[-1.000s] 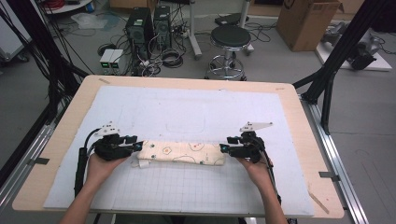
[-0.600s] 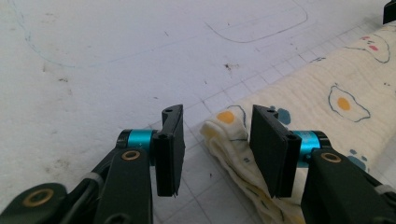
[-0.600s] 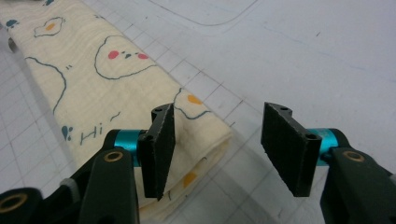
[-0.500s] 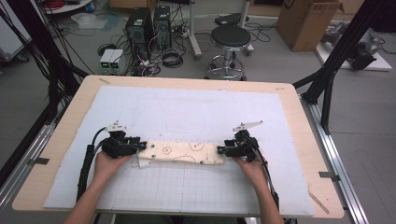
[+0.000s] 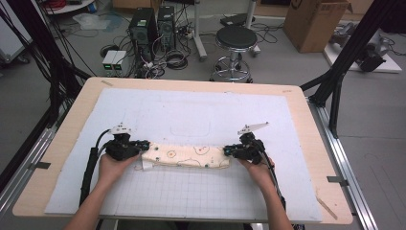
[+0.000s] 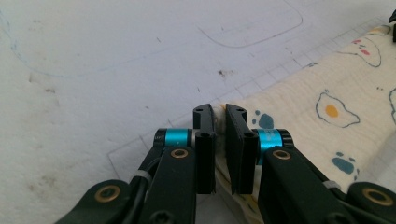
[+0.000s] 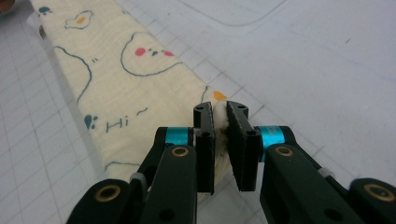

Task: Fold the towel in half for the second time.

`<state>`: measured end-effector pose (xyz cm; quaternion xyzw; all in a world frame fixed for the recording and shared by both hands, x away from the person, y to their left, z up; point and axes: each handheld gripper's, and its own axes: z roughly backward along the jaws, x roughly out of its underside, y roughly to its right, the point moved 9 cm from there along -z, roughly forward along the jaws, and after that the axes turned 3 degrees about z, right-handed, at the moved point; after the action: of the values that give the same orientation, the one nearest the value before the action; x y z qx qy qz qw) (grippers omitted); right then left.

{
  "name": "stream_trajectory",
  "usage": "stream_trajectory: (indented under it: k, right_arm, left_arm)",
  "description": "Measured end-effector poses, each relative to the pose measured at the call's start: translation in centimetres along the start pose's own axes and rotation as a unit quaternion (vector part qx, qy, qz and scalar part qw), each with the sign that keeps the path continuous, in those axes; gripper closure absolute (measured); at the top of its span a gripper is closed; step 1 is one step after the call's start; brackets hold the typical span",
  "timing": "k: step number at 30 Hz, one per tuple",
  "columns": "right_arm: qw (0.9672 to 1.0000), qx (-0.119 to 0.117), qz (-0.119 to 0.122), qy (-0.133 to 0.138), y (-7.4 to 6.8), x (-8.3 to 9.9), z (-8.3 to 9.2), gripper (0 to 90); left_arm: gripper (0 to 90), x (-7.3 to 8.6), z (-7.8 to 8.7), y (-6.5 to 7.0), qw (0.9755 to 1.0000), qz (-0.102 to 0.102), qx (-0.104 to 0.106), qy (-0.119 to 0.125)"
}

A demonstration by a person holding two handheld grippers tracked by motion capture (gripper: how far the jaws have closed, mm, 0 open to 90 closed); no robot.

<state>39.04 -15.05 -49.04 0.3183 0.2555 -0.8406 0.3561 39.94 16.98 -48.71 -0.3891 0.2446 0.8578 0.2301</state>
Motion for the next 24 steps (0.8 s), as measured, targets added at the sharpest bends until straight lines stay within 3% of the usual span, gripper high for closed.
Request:
stream_trajectory:
  k: [5, 13, 19, 24]
  right_arm:
    - [0.9999, 0.014, 0.001, 0.009, 0.6, -1.3, 0.4, 82.2]
    - [0.9988, 0.038, -0.023, 0.017, 2.6, -2.5, 0.2, 82.1]
    - [0.9973, 0.062, -0.037, 0.014, 3.9, -2.6, -0.6, 81.9]
    - [0.9958, 0.074, -0.049, 0.021, 4.8, -2.6, -1.3, 81.5]
  left_arm:
    - [82.5, -1.7, -0.2, -0.2, 0.9999, -0.009, -0.01, 0.006]
    - [82.2, -3.5, -1.4, -1.0, 0.9994, 0.001, -0.03, 0.017]
    - [81.9, -3.7, -2.5, -1.5, 0.9991, 0.008, -0.038, 0.017]
    - [81.7, -3.0, -3.4, -2.1, 0.9988, 0.012, -0.048, 0.0]
